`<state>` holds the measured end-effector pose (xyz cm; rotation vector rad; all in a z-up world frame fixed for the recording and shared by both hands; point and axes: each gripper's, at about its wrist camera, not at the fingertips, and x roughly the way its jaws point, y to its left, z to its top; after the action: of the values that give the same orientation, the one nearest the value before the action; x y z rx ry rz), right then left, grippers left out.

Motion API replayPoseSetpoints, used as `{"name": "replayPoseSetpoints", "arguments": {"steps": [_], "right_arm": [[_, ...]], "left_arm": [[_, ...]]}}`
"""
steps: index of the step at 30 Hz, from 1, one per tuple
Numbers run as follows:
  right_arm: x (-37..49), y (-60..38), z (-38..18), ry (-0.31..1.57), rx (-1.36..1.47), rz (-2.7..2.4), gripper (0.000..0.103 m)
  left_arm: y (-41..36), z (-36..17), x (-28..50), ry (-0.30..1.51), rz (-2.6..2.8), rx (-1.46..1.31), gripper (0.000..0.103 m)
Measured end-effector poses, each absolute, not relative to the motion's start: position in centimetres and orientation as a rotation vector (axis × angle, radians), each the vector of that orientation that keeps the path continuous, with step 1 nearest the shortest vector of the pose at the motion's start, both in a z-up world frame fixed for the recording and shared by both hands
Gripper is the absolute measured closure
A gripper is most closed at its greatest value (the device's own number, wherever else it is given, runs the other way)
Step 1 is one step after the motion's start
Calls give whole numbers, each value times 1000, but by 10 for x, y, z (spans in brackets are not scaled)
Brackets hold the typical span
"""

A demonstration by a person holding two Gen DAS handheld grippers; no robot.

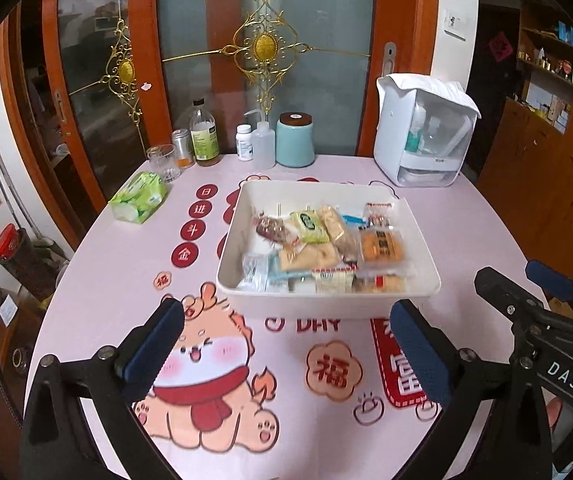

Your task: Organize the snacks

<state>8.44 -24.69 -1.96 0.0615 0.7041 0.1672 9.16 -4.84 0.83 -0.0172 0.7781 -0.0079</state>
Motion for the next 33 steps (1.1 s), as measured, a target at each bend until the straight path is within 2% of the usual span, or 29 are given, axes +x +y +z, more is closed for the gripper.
{"name": "replayPoseSetpoints", "arguments": {"steps": [4,7,19,33], "right_arm": [[62,-247,-19,709,69,176,17],[48,-245,-19,709,55,175,9],[14,-235,-17,731,47,215,8],[0,-215,-12,749,69,199,8]], "left_arm": [[-50,9,71,780,-6,-12,1],[-49,10,54,783,-3,-13,1],[-37,10,10,835,2,-32,1],[-18,8,3,909,-3,-48,1]]}}
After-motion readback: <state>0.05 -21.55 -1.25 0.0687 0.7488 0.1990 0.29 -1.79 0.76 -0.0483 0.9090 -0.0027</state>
